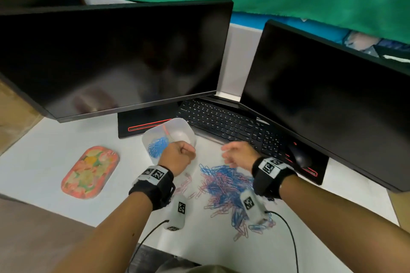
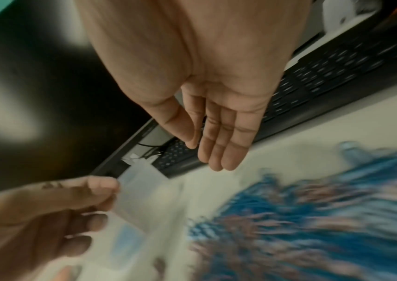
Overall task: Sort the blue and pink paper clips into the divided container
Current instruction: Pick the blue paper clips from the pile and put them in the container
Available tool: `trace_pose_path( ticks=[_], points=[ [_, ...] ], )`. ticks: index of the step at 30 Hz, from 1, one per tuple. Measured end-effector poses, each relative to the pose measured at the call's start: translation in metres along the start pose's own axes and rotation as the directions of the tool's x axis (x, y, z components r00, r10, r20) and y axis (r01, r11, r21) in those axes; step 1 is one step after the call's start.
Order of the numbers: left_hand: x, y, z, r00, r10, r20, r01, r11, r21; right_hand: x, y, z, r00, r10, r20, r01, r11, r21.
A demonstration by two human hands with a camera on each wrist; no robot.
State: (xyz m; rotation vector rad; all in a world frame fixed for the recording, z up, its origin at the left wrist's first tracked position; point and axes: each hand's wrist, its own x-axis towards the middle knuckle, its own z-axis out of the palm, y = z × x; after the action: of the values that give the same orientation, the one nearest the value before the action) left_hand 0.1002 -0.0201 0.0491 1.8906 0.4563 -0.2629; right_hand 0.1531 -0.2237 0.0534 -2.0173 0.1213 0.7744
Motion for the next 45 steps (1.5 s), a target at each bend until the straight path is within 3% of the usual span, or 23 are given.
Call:
trace_pose_path(
  ticks=[3,5,7,9,12,16,21,24,28,31,34,37,45],
  points=[
    [-0.004,-0.010,0.025,0.992,0.069,0.110,-0.093,0.969,0.229,-0.010,0.048,-0.017,0.997,-0.042,-0.067,0.023,0.964,-0.264],
    [-0.009,-0.018,0.045,0.967,0.132,0.218,-0.215,0.883,0.418,-0.022,0.078,-0.021,0.990,-0.106,-0.093,0.056,0.899,-0.434],
    [-0.013,-0.028,0.069,0.899,0.220,0.380,-0.413,0.717,0.562,-0.035,0.105,-0.018,0.981,-0.194,-0.018,0.146,0.791,-0.594],
    [-0.019,-0.037,0.091,0.802,0.258,0.539,-0.581,0.547,0.602,-0.046,0.128,-0.008,0.944,-0.293,0.154,0.311,0.623,-0.718],
    [-0.028,-0.049,0.105,0.751,0.186,0.634,-0.654,0.349,0.672,-0.055,0.150,0.004,0.906,-0.287,0.311,0.409,0.406,-0.817],
    [-0.027,-0.070,0.093,0.743,0.050,0.668,-0.665,0.177,0.726,-0.064,0.164,-0.002,0.947,-0.140,0.288,0.320,0.376,-0.870],
    [-0.022,-0.080,0.074,0.761,-0.046,0.647,-0.635,0.150,0.758,-0.063,0.186,-0.025,0.975,-0.039,0.221,0.220,0.343,-0.913],
    [-0.024,-0.076,0.068,0.755,-0.047,0.654,-0.638,0.181,0.749,-0.065,0.184,-0.034,0.975,-0.048,0.218,0.219,0.385,-0.897],
    [-0.029,-0.070,0.068,0.780,0.190,0.596,-0.626,0.259,0.736,-0.069,0.177,-0.038,0.969,-0.231,0.092,0.203,0.525,-0.826],
    [-0.028,-0.069,0.078,0.769,0.382,0.512,-0.631,0.330,0.701,-0.069,0.171,-0.036,0.935,-0.353,0.012,0.243,0.619,-0.747],
    [-0.029,-0.058,0.091,0.795,0.343,0.501,-0.607,0.424,0.672,-0.066,0.166,-0.026,0.892,-0.452,-0.010,0.318,0.642,-0.697],
    [-0.029,-0.051,0.101,0.831,0.274,0.483,-0.555,0.460,0.693,-0.067,0.157,-0.017,0.896,-0.442,-0.038,0.311,0.687,-0.657],
    [-0.024,-0.039,0.125,0.882,0.160,0.444,-0.466,0.439,0.768,-0.058,0.138,0.014,0.944,-0.331,0.006,0.263,0.737,-0.622]
  ],
)
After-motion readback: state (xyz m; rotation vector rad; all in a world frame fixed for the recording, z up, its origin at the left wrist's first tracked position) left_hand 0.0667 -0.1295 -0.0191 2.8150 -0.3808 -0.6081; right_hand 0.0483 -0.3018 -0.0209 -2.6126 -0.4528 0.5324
